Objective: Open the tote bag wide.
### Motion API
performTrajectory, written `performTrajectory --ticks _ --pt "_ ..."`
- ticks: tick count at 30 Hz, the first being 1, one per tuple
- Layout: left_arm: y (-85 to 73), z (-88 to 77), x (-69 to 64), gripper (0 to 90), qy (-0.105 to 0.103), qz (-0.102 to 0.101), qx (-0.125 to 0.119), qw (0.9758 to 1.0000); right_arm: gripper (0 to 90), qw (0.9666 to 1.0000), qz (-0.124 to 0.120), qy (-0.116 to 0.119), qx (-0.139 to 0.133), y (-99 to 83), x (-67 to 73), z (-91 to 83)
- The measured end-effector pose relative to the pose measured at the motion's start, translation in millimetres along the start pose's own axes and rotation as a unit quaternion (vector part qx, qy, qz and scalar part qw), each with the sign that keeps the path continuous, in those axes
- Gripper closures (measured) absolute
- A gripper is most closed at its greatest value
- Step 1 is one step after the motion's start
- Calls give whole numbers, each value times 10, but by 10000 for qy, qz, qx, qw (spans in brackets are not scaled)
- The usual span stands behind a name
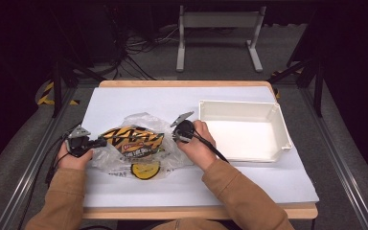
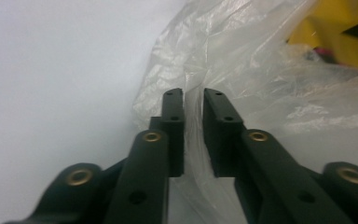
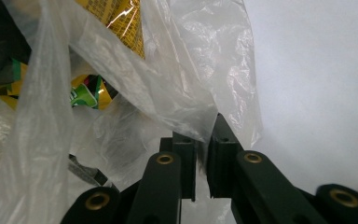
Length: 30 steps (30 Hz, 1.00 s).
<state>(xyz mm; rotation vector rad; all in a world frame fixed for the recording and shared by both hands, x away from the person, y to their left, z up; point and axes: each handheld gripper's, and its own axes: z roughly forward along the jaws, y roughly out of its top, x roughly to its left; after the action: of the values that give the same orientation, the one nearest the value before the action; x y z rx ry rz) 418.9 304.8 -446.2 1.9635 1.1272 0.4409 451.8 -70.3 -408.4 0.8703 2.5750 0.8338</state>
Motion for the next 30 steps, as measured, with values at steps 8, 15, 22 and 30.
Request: performTrajectory --ticks 8,15,22,30 --pt "14 -475 -66 622 -21 -108 -969 9952 702 9990 73 85 -425 -30 21 -149" --pt "18 -878 -302 640 -294 -16 -1503 9882 664 9980 115 -2 -622 -19 11 -246" --pt "18 -1088 -489 667 -532 181 -1607 9854 639 9974 142 6 -703 -40 -9 -250" --pt "-129 -645 -441 879 -883 111 -807 9928 596 9947 230 112 -1000 -50 -33 -388"
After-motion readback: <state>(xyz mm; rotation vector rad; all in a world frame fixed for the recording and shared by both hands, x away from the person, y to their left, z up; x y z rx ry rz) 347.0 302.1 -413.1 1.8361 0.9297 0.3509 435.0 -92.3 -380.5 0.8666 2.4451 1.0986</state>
